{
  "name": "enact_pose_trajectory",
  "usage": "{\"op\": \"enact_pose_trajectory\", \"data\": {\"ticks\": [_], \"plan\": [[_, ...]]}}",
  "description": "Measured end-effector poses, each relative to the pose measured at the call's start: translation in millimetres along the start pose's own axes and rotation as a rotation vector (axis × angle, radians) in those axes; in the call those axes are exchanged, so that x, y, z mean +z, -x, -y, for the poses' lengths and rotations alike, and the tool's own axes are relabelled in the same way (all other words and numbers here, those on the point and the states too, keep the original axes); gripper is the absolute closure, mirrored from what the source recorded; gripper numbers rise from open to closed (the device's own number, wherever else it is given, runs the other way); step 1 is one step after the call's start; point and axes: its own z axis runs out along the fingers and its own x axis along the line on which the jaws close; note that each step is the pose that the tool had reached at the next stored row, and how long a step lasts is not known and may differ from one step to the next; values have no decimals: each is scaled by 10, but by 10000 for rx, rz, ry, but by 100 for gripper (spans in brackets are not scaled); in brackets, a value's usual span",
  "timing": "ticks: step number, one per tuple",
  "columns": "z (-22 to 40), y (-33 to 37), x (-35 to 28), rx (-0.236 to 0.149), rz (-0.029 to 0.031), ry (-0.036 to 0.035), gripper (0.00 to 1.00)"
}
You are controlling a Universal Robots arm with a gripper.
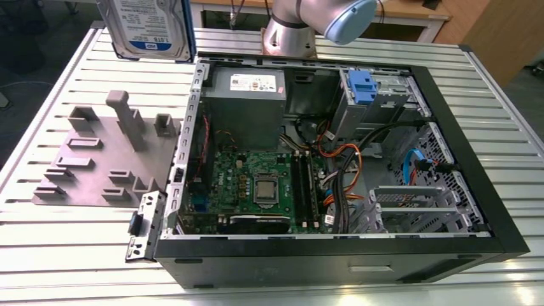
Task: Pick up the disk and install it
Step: 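Pick up the disk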
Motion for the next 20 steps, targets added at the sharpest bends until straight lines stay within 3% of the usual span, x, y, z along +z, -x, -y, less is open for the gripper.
{"op": "enact_pose_trajectory", "data": {"ticks": [20], "plan": [[93,5,-1,0,-1,1,64]]}}
